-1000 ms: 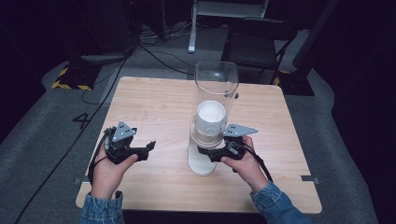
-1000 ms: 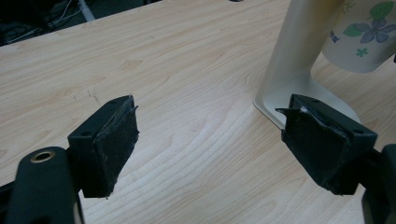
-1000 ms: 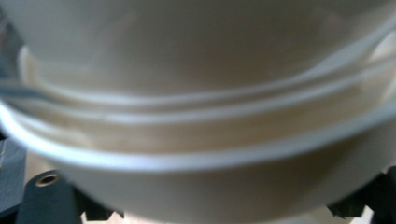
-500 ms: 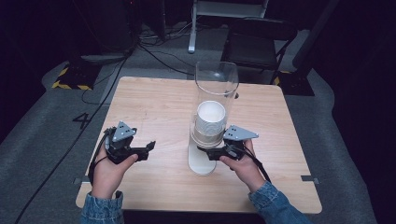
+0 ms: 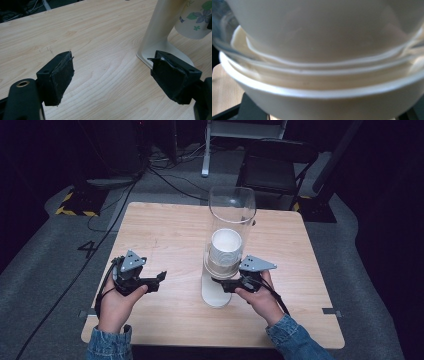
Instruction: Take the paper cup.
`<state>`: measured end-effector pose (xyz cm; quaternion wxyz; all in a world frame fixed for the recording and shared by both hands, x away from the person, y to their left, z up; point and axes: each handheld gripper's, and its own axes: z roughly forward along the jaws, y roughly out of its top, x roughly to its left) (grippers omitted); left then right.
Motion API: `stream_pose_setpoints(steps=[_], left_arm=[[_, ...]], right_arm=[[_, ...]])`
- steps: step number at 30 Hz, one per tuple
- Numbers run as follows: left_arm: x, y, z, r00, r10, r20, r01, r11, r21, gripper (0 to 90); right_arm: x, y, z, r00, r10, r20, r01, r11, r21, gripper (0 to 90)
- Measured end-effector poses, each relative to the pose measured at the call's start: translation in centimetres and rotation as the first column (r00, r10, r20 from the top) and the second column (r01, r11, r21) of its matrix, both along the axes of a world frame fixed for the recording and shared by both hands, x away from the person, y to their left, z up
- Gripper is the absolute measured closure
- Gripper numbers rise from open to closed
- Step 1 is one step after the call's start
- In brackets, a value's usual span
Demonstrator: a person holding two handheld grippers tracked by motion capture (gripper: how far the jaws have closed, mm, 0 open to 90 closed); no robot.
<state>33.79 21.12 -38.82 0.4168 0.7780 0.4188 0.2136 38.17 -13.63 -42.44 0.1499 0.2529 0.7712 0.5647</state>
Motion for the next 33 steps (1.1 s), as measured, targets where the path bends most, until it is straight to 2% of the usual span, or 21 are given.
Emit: stream_pose_setpoints(steps=[8,17,22,25,33], left_arm=[[-0.03,0.02,0.03,1.0000,0.001,0.001,-0.001,1.0000,0.001,18.3],[-0.07,-0.05,0.03,1.0000,-0.003,0.001,0.003,1.0000,-0.001,18.3],[-0.08,-0.04,0.02,1.0000,-0.005,0.000,0.005,1.0000,-0.002,18.3],[-0.08,-0.03,0.02,1.0000,-0.005,0.000,0.005,1.0000,-0.004,18.3],[-0.06,-0.06,0.00,1.0000,-0.007,-0.002,0.007,1.0000,-0.003,18.3]], right_arm=[[-0.23,-0.02,-0.05,1.0000,-0.006,-0.004,0.006,1.000,-0.013,30.5],[-0.05,-0.20,-0.14,0.9999,0.004,0.014,-0.003,1.000,-0.025,30.9],[0.09,-0.27,-0.21,0.9994,0.006,0.034,-0.005,0.999,-0.037,30.9],[0.19,-0.30,-0.33,0.9977,0.004,0.067,0.000,0.998,-0.057,30.9],[0.18,-0.32,-0.53,0.9985,0.002,0.055,0.000,0.999,-0.033,30.8]])
